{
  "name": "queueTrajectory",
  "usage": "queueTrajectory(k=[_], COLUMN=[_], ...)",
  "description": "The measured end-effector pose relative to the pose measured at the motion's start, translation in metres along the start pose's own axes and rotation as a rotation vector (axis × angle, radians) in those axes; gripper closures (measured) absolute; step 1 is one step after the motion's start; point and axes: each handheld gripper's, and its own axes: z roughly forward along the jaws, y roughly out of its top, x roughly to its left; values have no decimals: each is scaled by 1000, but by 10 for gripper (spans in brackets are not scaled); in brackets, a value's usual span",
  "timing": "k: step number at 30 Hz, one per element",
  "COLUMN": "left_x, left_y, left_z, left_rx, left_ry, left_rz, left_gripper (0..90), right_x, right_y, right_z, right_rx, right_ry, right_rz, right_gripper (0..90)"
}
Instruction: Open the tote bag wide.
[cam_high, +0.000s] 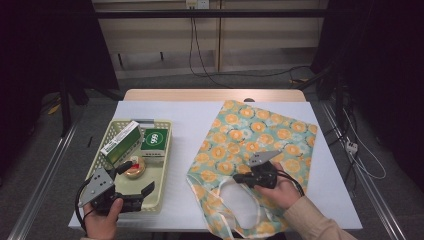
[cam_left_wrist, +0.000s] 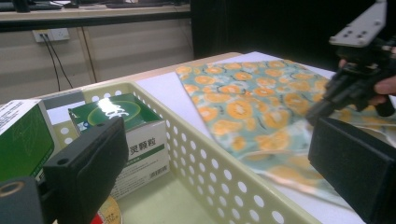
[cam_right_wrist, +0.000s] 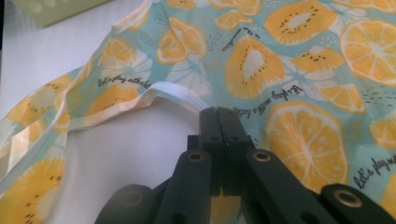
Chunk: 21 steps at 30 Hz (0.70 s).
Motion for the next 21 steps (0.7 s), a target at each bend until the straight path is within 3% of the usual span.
queueTrajectory(k=[7,10,17,21], left_x=[0,0,0,0], left_y=[0,-1,-1,0], left_z=[0,0,1,1], left_rx=[-1,0,7,1], left_ry=[3,-1,-4,-2], left_rz=[-7,-5,1,0], left_gripper=[47,47,47,47], right_x=[-12,-15,-24,-24], right_y=[30,32,37,37], right_z=[32,37,50,56], right_rx=[19,28,-3,17], right_ry=[-19,-31,-53,-24], right_rz=[18,17,74,72], right_gripper=[900,900,900,900])
